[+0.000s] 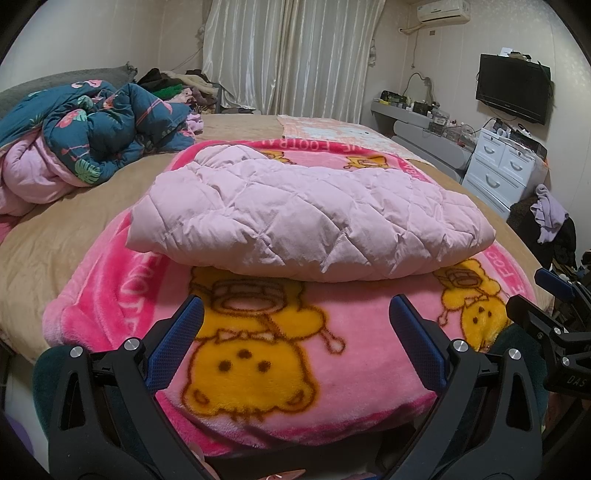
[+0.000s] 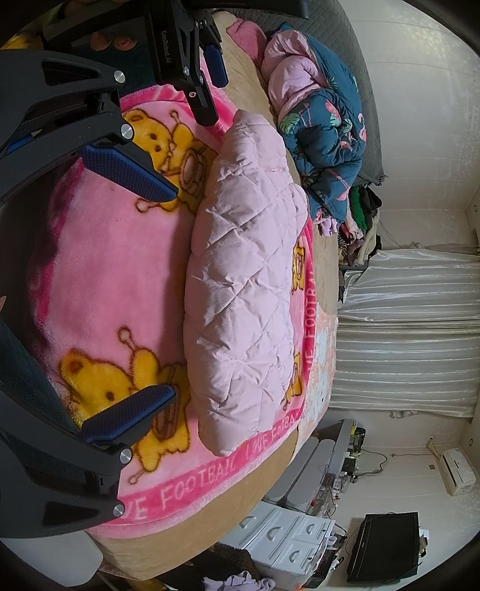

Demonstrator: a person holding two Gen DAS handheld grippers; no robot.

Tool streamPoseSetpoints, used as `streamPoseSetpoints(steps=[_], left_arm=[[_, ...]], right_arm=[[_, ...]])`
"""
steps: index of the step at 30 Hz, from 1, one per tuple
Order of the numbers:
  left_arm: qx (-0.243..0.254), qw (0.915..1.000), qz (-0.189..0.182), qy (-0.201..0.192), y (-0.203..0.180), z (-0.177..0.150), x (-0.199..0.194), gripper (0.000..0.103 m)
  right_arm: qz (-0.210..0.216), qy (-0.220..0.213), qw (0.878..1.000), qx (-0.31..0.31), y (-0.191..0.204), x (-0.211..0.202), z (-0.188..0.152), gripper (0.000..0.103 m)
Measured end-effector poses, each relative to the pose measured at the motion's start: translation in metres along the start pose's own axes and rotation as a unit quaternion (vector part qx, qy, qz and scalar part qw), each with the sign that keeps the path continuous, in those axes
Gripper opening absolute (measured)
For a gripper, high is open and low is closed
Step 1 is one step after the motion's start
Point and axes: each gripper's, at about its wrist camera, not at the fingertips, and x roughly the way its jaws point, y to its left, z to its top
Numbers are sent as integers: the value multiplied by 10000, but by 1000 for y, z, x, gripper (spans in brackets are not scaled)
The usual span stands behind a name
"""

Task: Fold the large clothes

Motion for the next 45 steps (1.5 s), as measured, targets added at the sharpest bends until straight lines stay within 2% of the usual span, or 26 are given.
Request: streamPoseSetpoints(steps=[24, 31, 34, 40, 45], left_arm=[[27, 9999, 45, -101, 2, 2, -4, 94], [-3, 9999, -136, 7, 4, 1, -1, 94], [-46, 9998, 26, 195, 7, 2, 5, 94], [-209, 9995, 61, 213, 18, 1, 9, 94], [-573, 9973, 334, 322, 49, 9, 25, 94]], right_arm=[[-2, 14, 10000, -4, 1, 0, 0, 99], [30, 15, 10000, 18, 0, 0, 0, 99], [16, 19, 10000, 10, -1, 0, -1, 99], [-18, 29, 9999, 95, -4, 0, -3, 99], [-227, -51, 9991, 351, -28, -4, -4, 99]])
